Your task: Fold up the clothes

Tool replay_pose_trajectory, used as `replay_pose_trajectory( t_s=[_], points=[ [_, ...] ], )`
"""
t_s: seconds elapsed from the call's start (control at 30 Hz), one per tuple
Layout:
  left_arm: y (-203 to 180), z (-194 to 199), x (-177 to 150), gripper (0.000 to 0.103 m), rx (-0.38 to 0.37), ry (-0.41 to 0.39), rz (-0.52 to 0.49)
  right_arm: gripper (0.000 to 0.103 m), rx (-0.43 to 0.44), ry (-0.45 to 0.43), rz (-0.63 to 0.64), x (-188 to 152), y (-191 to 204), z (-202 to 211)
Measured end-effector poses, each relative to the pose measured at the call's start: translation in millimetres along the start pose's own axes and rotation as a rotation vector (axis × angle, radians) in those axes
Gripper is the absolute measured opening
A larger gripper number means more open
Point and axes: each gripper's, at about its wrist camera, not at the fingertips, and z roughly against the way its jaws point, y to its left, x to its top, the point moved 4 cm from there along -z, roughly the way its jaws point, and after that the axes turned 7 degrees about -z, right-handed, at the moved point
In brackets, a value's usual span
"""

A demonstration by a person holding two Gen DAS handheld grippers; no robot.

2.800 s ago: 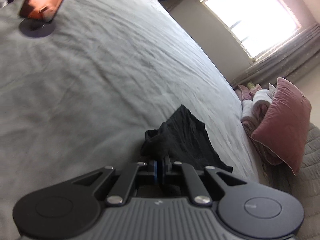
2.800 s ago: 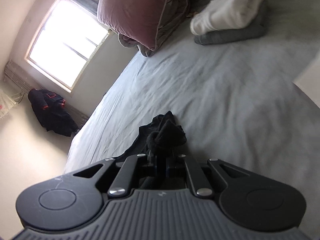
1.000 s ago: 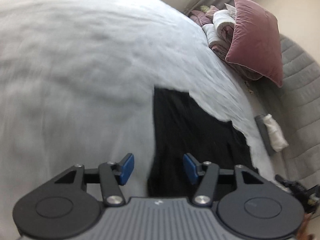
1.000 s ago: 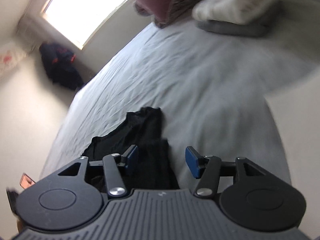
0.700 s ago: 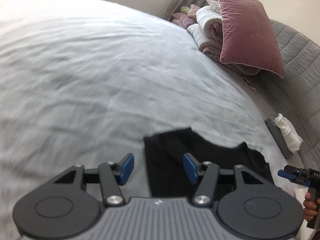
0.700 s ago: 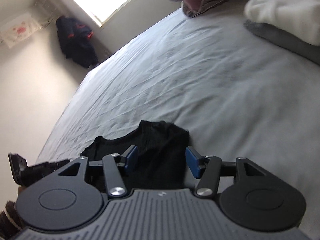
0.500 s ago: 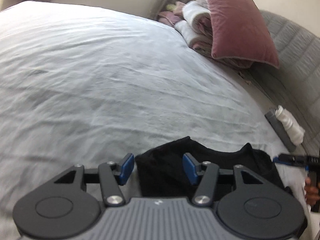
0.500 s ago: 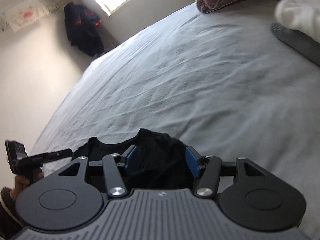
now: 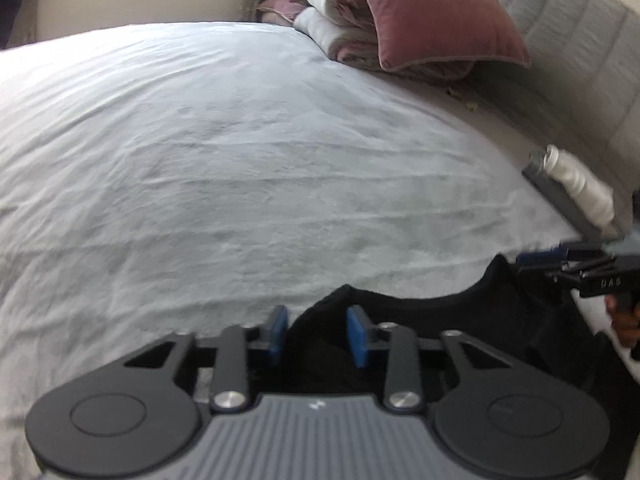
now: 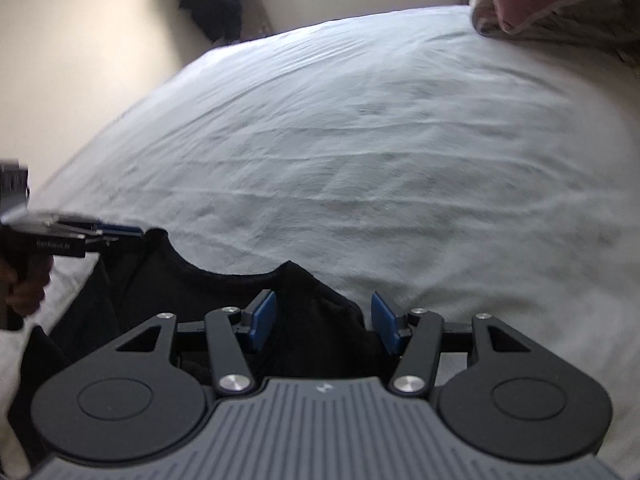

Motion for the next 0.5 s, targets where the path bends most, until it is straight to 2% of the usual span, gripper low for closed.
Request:
replay_pose_trajectory(
  t_s=[0.03, 0.1, 0.13, 0.3, 0.5],
  points=[
    [-1, -1, 0, 0.005, 0.005, 0.004, 0.002, 0.052, -0.013, 0.004, 0.027, 0, 4, -3],
    [-5, 0, -1, 0.003, 0.029, -0.009, -0.001, 0.016, -0.051, 0.013, 0.085, 0, 11, -8],
    [-8, 1, -1, 0.003, 0.041, -0.018, -0.009, 0.012, -0.059, 0.013, 0.093, 0, 14, -9],
    [-18, 24, 5, 0.003, 0.082, -0.096, -0.019, 0.007, -0.085, -0.031, 0.098, 5, 20, 5],
    [-28, 65, 8, 0.003, 0.079, -0.188, -0.009, 0.007, -0.100, -0.118, 0.106, 9, 29, 43]
  ],
)
